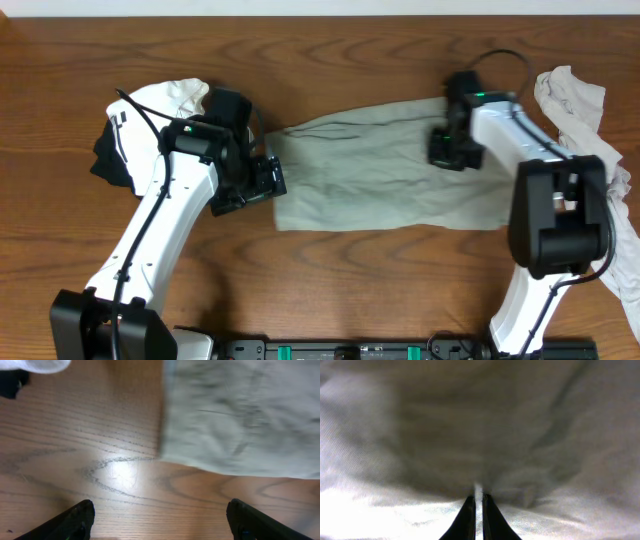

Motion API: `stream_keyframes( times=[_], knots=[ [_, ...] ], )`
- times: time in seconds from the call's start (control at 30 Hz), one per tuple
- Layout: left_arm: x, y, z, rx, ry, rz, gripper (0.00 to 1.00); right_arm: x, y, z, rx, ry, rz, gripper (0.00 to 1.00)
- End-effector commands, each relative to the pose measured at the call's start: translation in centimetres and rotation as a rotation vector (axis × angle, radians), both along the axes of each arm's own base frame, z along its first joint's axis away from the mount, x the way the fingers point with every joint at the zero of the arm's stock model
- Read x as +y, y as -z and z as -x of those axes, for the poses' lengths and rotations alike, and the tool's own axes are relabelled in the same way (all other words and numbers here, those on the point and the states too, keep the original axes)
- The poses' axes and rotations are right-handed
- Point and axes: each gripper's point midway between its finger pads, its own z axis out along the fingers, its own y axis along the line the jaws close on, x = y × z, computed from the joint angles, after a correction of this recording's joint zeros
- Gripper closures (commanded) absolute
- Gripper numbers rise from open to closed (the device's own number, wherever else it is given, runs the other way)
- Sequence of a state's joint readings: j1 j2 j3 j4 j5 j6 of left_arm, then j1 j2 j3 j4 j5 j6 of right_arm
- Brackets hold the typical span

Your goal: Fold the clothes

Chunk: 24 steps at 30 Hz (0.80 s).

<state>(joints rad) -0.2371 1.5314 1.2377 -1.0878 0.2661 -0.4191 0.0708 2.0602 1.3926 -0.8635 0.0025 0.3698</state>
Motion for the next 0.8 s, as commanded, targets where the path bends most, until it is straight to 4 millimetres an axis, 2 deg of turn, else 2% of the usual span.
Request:
stream_keyframes(
  times=[0.0,0.07,0.2,0.33,0.4,0.57,0.67,0.77],
  knots=[
    [0.1,1.4,1.2,0.047,-0.022,0.006,0.13,-4.1,2.9,2.6,0.124,0.091,0.035,0.92],
    [-0.4,2.3,1.6,0.06,-0.03,0.021,0.11,-3.8,2.8,2.9,0.137,0.061,-0.012,0.9],
    [-3.0,4.4,2.4,0.082,-0.044,0.15,0.09,-3.6,2.3,3.4,0.153,0.065,-0.028,0.85],
    [-3.7,7.1,2.9,0.1,-0.138,0.189,0.01,-3.3,1.3,3.3,0.136,0.064,-0.044,0.71],
    [-4.5,8.1,2.8,0.083,-0.15,0.25,0.02,-3.0,0.6,3.1,0.116,0.063,-0.059,0.68],
    [-5.1,9.8,1.4,-0.006,-0.148,0.294,0.02,-2.3,-1.1,2.6,0.07,0.052,-0.1,0.66],
    [-5.4,10.3,0.7,-0.026,-0.14,0.308,0.02,-1.0,-2.3,1.9,0.022,-0.003,-0.174,0.67],
    [-5.6,11.1,0.0,-0.037,-0.131,0.316,0.02,1.6,-4.9,0.8,-0.08,-0.119,-0.313,0.67]
  ],
)
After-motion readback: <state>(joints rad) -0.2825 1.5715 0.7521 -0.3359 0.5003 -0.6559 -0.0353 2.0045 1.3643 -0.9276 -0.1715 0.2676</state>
